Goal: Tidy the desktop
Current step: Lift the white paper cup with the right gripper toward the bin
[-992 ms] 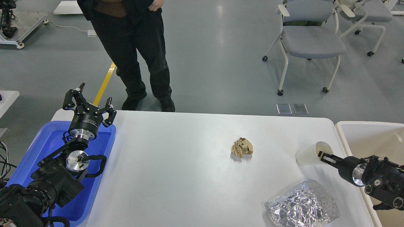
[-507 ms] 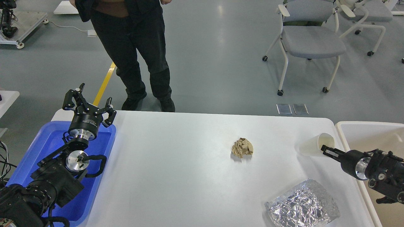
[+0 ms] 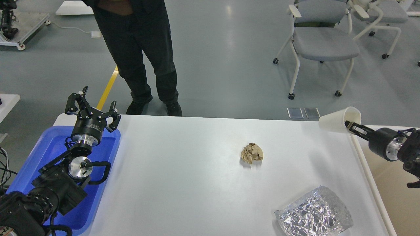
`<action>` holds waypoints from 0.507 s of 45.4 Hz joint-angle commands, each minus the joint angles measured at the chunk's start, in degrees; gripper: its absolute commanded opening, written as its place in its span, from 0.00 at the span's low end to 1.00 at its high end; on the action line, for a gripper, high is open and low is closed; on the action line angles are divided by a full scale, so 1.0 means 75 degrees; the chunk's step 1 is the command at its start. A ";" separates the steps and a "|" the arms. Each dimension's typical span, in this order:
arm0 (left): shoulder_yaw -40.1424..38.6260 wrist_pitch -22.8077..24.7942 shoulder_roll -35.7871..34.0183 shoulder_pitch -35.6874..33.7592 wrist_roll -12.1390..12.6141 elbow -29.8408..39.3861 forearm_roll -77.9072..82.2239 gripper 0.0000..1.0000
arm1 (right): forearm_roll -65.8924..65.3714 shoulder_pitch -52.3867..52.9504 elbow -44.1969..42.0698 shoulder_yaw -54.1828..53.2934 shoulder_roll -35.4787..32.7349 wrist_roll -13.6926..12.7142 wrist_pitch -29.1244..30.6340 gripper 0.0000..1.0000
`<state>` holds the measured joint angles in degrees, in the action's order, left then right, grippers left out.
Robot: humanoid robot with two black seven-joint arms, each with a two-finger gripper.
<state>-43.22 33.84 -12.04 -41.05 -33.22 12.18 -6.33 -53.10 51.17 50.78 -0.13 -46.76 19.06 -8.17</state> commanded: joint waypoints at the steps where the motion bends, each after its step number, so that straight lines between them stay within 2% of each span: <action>1: -0.0003 0.0000 0.0000 0.0000 0.0000 -0.0007 0.0000 1.00 | 0.0377 0.0817 0.0647 -0.0123 -0.0925 0.0025 0.0479 0.00; 14: -0.0003 0.0000 0.0000 0.0000 0.0000 0.0005 0.0000 1.00 | 0.1163 0.1837 0.0648 -0.0241 -0.1687 -0.0010 0.1792 0.00; 23: -0.0003 0.0000 0.0000 0.0000 0.0000 0.0004 0.0000 1.00 | 0.1163 0.1744 0.0414 -0.0088 -0.1852 -0.0057 0.1898 0.00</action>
<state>-43.24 33.84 -12.01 -41.04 -33.22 12.18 -6.33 -45.83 62.77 55.00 -1.57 -57.99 18.96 3.18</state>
